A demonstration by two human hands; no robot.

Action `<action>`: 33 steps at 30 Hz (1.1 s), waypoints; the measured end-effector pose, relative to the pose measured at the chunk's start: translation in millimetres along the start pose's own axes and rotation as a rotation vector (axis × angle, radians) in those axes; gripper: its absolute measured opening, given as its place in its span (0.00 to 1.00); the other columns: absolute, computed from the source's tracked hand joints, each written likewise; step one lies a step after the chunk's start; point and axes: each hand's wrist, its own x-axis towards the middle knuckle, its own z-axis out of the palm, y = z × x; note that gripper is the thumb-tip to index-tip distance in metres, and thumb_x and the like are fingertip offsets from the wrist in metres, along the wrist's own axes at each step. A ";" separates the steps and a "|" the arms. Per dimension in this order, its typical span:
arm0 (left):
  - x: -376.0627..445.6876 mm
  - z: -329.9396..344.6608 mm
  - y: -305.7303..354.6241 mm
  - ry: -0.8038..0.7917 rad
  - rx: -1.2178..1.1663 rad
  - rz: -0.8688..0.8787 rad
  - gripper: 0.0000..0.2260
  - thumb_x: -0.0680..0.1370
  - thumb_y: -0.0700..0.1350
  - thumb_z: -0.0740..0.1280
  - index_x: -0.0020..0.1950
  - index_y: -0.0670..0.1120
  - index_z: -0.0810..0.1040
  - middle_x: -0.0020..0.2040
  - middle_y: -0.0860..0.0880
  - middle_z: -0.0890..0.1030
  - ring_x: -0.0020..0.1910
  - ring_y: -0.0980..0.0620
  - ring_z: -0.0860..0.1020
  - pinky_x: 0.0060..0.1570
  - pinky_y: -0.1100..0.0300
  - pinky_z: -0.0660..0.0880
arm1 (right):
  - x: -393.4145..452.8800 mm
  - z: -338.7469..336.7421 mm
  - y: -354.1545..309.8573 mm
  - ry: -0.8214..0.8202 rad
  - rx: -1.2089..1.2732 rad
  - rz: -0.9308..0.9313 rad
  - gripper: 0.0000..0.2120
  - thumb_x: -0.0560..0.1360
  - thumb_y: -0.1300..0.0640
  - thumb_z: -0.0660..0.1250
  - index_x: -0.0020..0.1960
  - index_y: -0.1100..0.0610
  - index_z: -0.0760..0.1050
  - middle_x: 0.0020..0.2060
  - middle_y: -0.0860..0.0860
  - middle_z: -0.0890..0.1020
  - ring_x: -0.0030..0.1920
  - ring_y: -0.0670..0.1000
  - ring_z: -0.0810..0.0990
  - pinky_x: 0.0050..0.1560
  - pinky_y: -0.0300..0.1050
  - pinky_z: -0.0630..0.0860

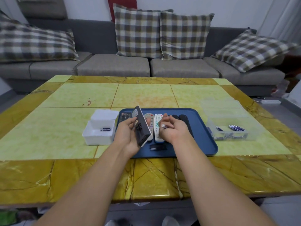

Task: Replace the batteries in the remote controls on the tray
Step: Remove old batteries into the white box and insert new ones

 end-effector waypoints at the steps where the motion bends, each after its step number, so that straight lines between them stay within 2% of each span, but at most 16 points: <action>1: 1.6 -2.2 1.9 0.023 -0.035 0.013 0.15 0.83 0.42 0.61 0.66 0.35 0.75 0.54 0.38 0.84 0.42 0.47 0.86 0.40 0.55 0.84 | 0.6 -0.7 -3.5 -0.001 0.041 0.004 0.10 0.82 0.59 0.61 0.47 0.64 0.75 0.33 0.56 0.77 0.18 0.48 0.70 0.14 0.34 0.62; 4: 3.2 -5.0 5.3 0.056 -0.066 0.011 0.12 0.84 0.40 0.61 0.64 0.35 0.74 0.60 0.37 0.82 0.46 0.45 0.86 0.38 0.53 0.84 | 1.3 -4.0 -12.3 0.024 0.109 -0.026 0.16 0.81 0.61 0.60 0.39 0.69 0.75 0.22 0.59 0.73 0.17 0.45 0.65 0.22 0.28 0.64; 6: 2.4 -6.0 6.3 0.061 -0.050 0.001 0.11 0.84 0.40 0.62 0.62 0.35 0.75 0.61 0.36 0.81 0.47 0.45 0.86 0.40 0.53 0.84 | 4.3 -4.2 -12.5 0.077 0.128 -0.112 0.19 0.81 0.63 0.57 0.37 0.71 0.77 0.29 0.62 0.78 0.29 0.41 0.69 0.40 0.23 0.69; 7: 2.2 -6.2 6.4 0.065 -0.043 -0.003 0.11 0.83 0.40 0.62 0.63 0.35 0.75 0.60 0.36 0.82 0.50 0.45 0.85 0.41 0.52 0.84 | 5.7 -3.5 -10.4 0.112 0.138 -0.157 0.15 0.81 0.64 0.56 0.46 0.68 0.79 0.34 0.62 0.80 0.35 0.41 0.69 0.47 0.23 0.70; 8: 1.7 -6.7 5.7 0.065 -0.038 -0.007 0.12 0.83 0.40 0.62 0.64 0.35 0.75 0.60 0.35 0.82 0.52 0.44 0.85 0.41 0.52 0.84 | 7.3 -3.5 -8.3 0.144 0.139 -0.191 0.14 0.81 0.65 0.55 0.56 0.64 0.79 0.35 0.61 0.80 0.35 0.42 0.69 0.44 0.24 0.71; 10: 2.5 -7.1 4.8 0.062 -0.026 -0.021 0.13 0.83 0.40 0.62 0.65 0.34 0.75 0.58 0.35 0.83 0.53 0.44 0.85 0.39 0.51 0.85 | 10.8 -1.5 -5.8 0.170 0.123 -0.210 0.14 0.82 0.63 0.58 0.62 0.59 0.78 0.28 0.54 0.76 0.26 0.44 0.64 0.26 0.27 0.63; 14: 1.1 -7.4 4.5 -0.011 0.006 -0.077 0.14 0.83 0.41 0.62 0.64 0.34 0.76 0.49 0.38 0.84 0.39 0.46 0.85 0.33 0.56 0.82 | 7.9 3.0 2.0 0.134 0.090 -0.149 0.09 0.82 0.63 0.59 0.55 0.57 0.78 0.32 0.50 0.73 0.25 0.43 0.60 0.20 0.31 0.57; 18: -1.9 -4.3 6.0 -0.119 0.038 -0.102 0.13 0.83 0.44 0.61 0.59 0.35 0.79 0.43 0.41 0.83 0.37 0.48 0.83 0.35 0.58 0.81 | 13.2 -0.4 9.0 0.114 0.028 -0.076 0.07 0.82 0.62 0.59 0.49 0.59 0.75 0.32 0.50 0.72 0.19 0.45 0.59 0.17 0.32 0.65; 20: -2.8 -2.4 5.4 -0.144 0.045 -0.108 0.14 0.83 0.44 0.62 0.58 0.35 0.79 0.43 0.42 0.83 0.37 0.48 0.83 0.36 0.58 0.81 | 19.4 -3.3 9.3 0.109 0.040 -0.065 0.08 0.81 0.62 0.59 0.46 0.60 0.75 0.29 0.51 0.73 0.15 0.47 0.58 0.43 0.29 0.76; 21: -2.8 -2.3 5.1 -0.151 0.043 -0.105 0.14 0.83 0.44 0.61 0.58 0.35 0.79 0.43 0.42 0.83 0.37 0.48 0.83 0.36 0.58 0.81 | 23.0 -3.9 9.1 0.115 0.045 -0.061 0.09 0.81 0.62 0.59 0.43 0.60 0.74 0.26 0.51 0.72 0.14 0.48 0.57 0.56 0.30 0.73; 23: -2.4 -3.1 4.4 -0.156 0.051 -0.099 0.13 0.84 0.44 0.61 0.57 0.35 0.79 0.43 0.42 0.83 0.38 0.48 0.83 0.38 0.58 0.82 | 25.0 -4.2 12.3 0.106 0.020 -0.052 0.11 0.82 0.61 0.58 0.41 0.60 0.71 0.21 0.52 0.70 0.13 0.48 0.57 0.63 0.33 0.70; 25: -2.9 -3.2 4.1 -0.158 0.059 -0.098 0.13 0.84 0.45 0.61 0.59 0.36 0.79 0.44 0.42 0.83 0.40 0.48 0.83 0.40 0.58 0.82 | 22.2 -3.8 16.8 0.070 -0.006 -0.030 0.13 0.82 0.59 0.58 0.40 0.59 0.71 0.21 0.51 0.70 0.14 0.48 0.58 0.55 0.31 0.75; 26: -3.4 -2.7 4.0 -0.153 0.065 -0.091 0.14 0.84 0.45 0.61 0.60 0.36 0.78 0.44 0.42 0.84 0.40 0.48 0.83 0.40 0.58 0.83 | 19.3 -2.8 18.5 0.046 -0.023 -0.028 0.13 0.83 0.58 0.58 0.40 0.59 0.71 0.24 0.51 0.71 0.14 0.48 0.60 0.42 0.29 0.76; 28: -2.6 -2.6 5.6 -0.121 0.065 -0.046 0.15 0.84 0.46 0.61 0.60 0.36 0.78 0.44 0.43 0.85 0.38 0.49 0.85 0.37 0.58 0.82 | 9.7 1.1 20.8 0.019 -0.140 -0.082 0.14 0.83 0.59 0.57 0.39 0.60 0.70 0.28 0.51 0.72 0.14 0.47 0.65 0.18 0.30 0.62; 30: -1.4 -3.2 7.6 -0.048 0.060 0.007 0.14 0.84 0.47 0.62 0.58 0.38 0.79 0.44 0.42 0.86 0.38 0.49 0.86 0.34 0.57 0.82 | -1.9 5.3 21.0 0.010 -0.357 -0.182 0.14 0.84 0.58 0.58 0.41 0.61 0.71 0.31 0.52 0.75 0.17 0.45 0.69 0.15 0.32 0.54; 33: 2.5 -10.3 11.6 0.054 0.110 0.044 0.12 0.82 0.50 0.66 0.55 0.41 0.81 0.44 0.41 0.86 0.36 0.50 0.86 0.28 0.59 0.80 | -8.6 7.6 19.5 -0.051 -0.747 -0.349 0.07 0.83 0.56 0.62 0.56 0.59 0.74 0.48 0.52 0.86 0.23 0.42 0.67 0.17 0.33 0.55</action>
